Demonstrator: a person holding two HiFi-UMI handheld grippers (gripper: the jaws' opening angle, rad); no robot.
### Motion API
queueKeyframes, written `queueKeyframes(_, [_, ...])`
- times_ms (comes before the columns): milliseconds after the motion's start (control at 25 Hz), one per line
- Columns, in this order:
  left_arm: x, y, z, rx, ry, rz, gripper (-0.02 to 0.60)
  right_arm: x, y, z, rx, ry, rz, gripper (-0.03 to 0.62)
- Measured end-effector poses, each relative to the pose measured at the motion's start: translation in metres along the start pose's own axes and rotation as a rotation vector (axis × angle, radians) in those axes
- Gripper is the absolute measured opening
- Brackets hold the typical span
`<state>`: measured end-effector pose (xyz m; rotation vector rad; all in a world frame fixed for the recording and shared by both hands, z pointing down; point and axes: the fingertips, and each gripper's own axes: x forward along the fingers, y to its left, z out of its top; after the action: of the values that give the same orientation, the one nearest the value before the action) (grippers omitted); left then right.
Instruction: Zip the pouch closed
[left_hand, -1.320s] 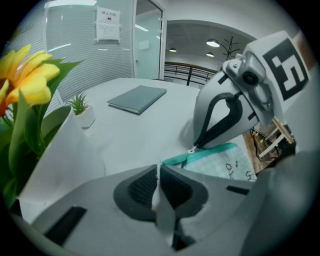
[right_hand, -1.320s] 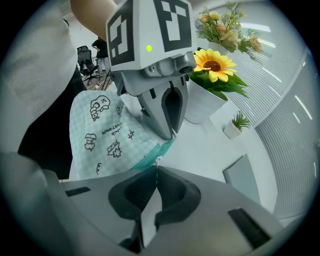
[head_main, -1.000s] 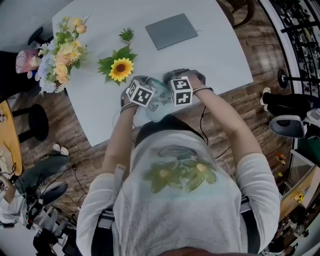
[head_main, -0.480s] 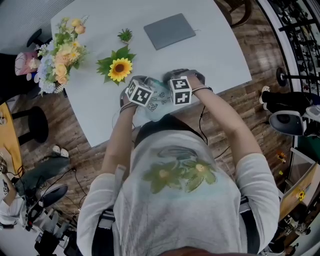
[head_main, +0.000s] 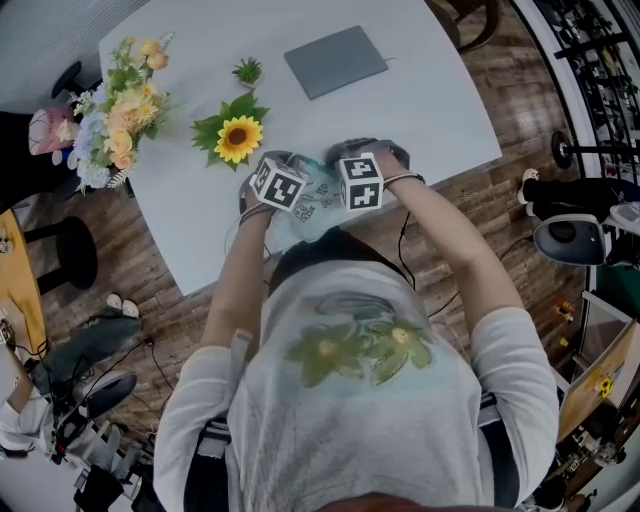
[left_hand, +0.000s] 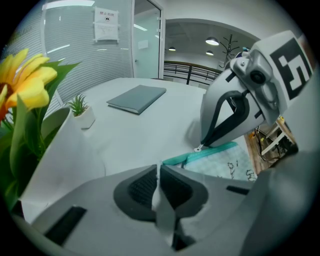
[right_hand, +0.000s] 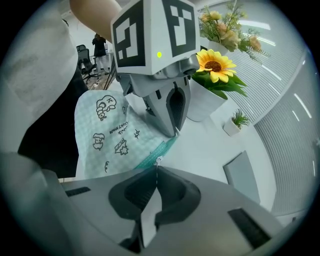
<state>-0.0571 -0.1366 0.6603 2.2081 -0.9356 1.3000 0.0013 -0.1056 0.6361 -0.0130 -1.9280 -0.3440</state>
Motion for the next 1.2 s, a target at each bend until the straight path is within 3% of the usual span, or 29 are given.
queueKeyframes(1200, [0.001,0.000,0.002,0.013,0.038,0.012,0.026,-0.009,0.011,-0.006,0.005,0.038,-0.016,0.017])
